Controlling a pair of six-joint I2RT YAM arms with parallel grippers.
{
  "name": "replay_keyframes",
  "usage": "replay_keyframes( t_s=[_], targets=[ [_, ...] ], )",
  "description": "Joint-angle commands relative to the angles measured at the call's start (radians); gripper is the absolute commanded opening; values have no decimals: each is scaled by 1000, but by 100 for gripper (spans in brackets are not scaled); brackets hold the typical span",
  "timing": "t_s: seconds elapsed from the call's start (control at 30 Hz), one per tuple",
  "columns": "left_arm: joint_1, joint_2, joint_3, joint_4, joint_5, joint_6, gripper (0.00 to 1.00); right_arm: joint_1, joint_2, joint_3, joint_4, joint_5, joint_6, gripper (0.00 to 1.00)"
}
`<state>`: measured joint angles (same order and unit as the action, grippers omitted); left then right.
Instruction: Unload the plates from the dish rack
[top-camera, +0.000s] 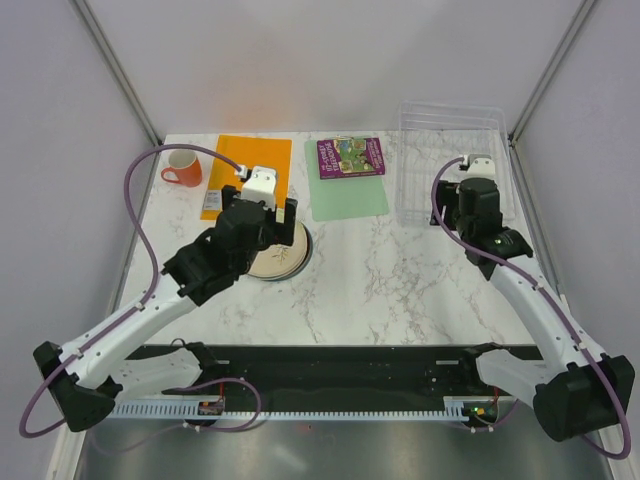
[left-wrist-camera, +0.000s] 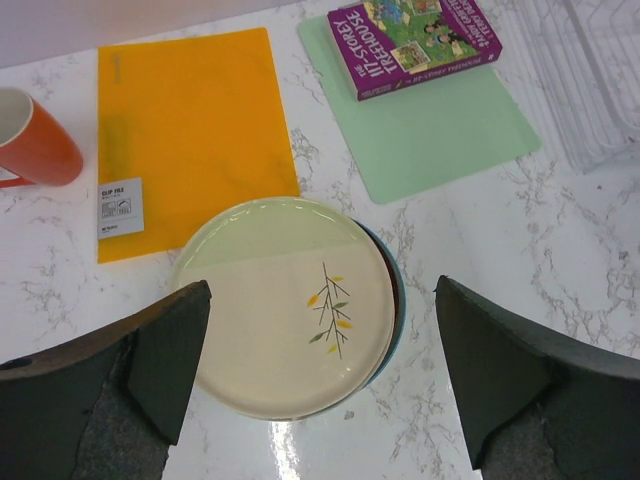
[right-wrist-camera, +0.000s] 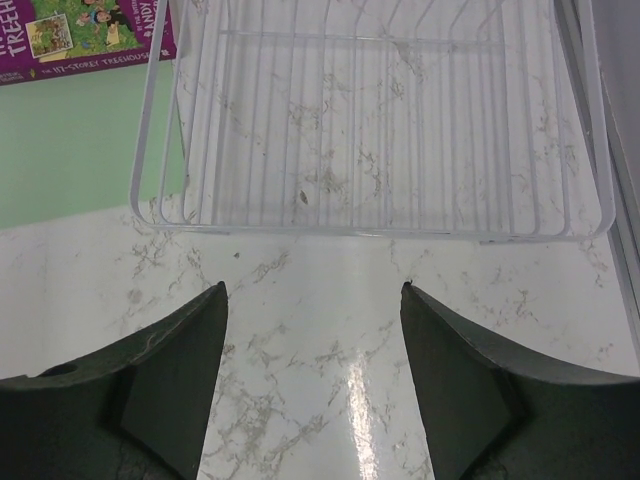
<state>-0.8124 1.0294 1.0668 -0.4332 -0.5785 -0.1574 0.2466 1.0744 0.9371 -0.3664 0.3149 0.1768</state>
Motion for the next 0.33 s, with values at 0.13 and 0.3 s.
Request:
replay_keyframes(
  t_s=[0.13, 0.3],
  targets=[
    [-5, -107, 21, 85, -47, 68, 100, 6, 53, 19, 63, -8, -20, 77],
    [-5, -117, 39, 106, -55, 90, 100, 5, 44, 23, 80, 4, -33, 77]
  ],
)
